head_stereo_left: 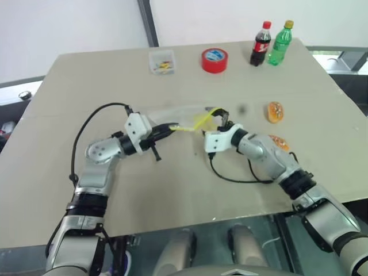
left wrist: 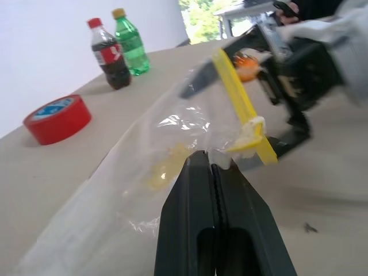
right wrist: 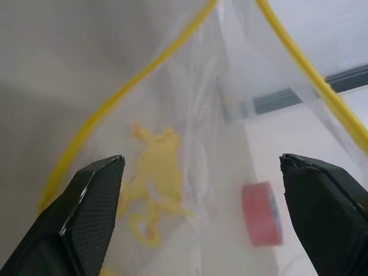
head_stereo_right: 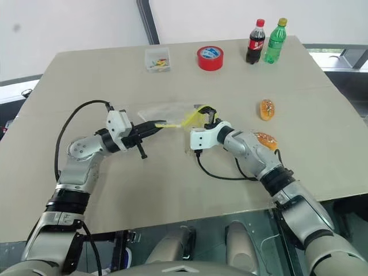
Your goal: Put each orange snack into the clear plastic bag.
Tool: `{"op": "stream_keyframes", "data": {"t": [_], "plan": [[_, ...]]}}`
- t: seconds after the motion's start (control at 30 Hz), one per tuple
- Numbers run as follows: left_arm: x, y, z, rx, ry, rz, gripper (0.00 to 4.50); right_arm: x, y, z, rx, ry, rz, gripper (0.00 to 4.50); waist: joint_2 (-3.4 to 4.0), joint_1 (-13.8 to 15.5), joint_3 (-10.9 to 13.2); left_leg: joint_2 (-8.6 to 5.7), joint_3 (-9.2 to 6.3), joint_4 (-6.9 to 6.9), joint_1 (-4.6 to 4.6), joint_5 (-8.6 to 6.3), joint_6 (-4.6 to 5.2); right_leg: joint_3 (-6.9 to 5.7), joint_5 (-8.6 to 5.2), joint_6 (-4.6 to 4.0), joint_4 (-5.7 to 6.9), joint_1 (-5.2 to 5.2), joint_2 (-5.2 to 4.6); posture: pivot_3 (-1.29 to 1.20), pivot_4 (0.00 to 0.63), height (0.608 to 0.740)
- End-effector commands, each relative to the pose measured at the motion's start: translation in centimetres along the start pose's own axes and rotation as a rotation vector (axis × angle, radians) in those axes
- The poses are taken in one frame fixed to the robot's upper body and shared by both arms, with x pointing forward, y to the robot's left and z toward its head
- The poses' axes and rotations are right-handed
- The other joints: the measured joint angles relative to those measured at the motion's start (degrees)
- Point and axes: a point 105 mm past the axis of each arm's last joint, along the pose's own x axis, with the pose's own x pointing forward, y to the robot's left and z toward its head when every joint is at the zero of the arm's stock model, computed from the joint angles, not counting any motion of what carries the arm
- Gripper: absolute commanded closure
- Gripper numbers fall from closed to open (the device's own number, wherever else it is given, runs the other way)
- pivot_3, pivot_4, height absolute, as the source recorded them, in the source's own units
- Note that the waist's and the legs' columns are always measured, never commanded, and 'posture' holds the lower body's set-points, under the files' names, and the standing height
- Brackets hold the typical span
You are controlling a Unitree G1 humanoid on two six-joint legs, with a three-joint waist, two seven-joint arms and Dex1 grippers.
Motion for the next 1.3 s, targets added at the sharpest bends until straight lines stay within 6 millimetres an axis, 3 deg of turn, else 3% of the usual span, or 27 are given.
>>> {"op": "stream_keyframes", "data": {"t": [0.03,0.17,0.3,0.63,0.73,0.9,1.0,1.13,1.17,1.27,1.3], "plan": [[0.0,1.2,0.4,0.021,-0.002,0.059,4.50,-1.2,-2.5,1.3,0.095,-0.037,-0.046,0.03,0.00,0.0,0.0,0.00,0.01,0.00,0.00,0.00,0.00,0.01,0.00,0.00,0.00,0.00,0.00,0.00,0.150,0.740],[0.2,1.4,0.7,0.010,-0.023,0.076,4.50,-2.7,-3.2,1.4,0.235,-0.019,-0.042,0.03,0.00,0.1,0.0,0.01,-0.01,0.00,0.00,0.00,0.00,0.00,0.00,0.00,0.00,0.01,0.01,0.00,0.150,0.740],[0.2,1.4,0.8,0.013,-0.030,0.069,4.50,-5.1,-3.7,-0.1,0.320,0.069,-0.073,0.03,0.00,0.6,0.0,0.01,-0.02,0.01,0.00,0.00,0.01,-0.02,0.00,0.00,-0.01,0.03,0.00,0.00,0.150,0.740],[0.1,-0.8,1.1,-0.068,-0.094,-0.061,4.50,-15.6,-2.5,-6.5,0.598,0.441,-0.065,0.03,-0.01,2.0,0.0,0.00,-0.02,0.02,0.00,-0.02,0.03,-0.06,0.00,0.00,-0.08,0.12,-0.03,0.00,0.150,0.740],[-0.1,-1.4,1.3,-0.084,-0.124,-0.108,4.50,-16.8,-2.2,-7.5,0.698,0.476,-0.075,0.03,-0.01,1.7,0.0,0.01,0.01,0.01,0.02,-0.02,0.03,-0.04,0.00,0.00,-0.06,0.12,-0.03,0.00,0.150,0.740],[-0.3,-1.7,2.0,-0.135,-0.185,-0.160,4.50,-17.0,-1.3,-9.0,0.890,0.476,-0.095,0.03,-0.02,1.8,0.0,0.03,0.01,0.02,0.07,-0.03,0.04,-0.04,0.00,0.00,-0.05,0.17,-0.03,0.00,0.150,0.740],[-0.4,-1.7,2.4,-0.162,-0.208,-0.178,4.50,-16.9,-0.9,-9.5,0.950,0.466,-0.084,0.87,-0.02,1.8,0.0,0.00,0.02,0.02,0.06,-0.03,0.05,-0.04,0.00,0.00,-0.07,0.18,-0.07,0.00,0.150,0.740],[-0.5,-1.7,2.6,-0.192,-0.220,-0.192,4.50,-16.8,-0.5,-9.6,0.992,0.452,-0.065,2.81,-0.02,1.8,0.0,0.00,-0.01,0.02,0.06,-0.02,0.04,-0.06,0.00,0.00,-0.07,0.18,-0.07,0.00,0.150,0.740],[-0.5,-1.7,2.6,-0.192,-0.219,-0.194,4.50,-16.8,-0.8,-9.2,0.993,0.429,-0.065,3.46,-0.02,1.8,0.0,0.00,-0.02,0.02,0.06,-0.02,0.04,-0.07,0.00,0.00,-0.07,0.18,-0.06,0.00,0.150,0.740],[-0.6,-1.6,2.5,-0.186,-0.212,-0.200,4.50,-16.4,-1.8,-6.9,1.013,0.310,-0.052,4.39,-0.02,1.8,0.0,0.00,-0.02,0.02,0.05,-0.02,0.04,-0.07,0.00,0.00,-0.07,0.17,-0.07,0.00,0.150,0.740],[-0.5,-1.6,2.5,-0.184,-0.210,-0.202,4.50,-16.0,-2.0,-5.3,1.013,0.251,-0.016,4.44,-0.02,1.8,0.0,0.01,-0.02,0.02,0.05,-0.02,0.04,-0.07,0.00,0.00,-0.07,0.18,-0.07,0.00,0.150,0.740]]}}
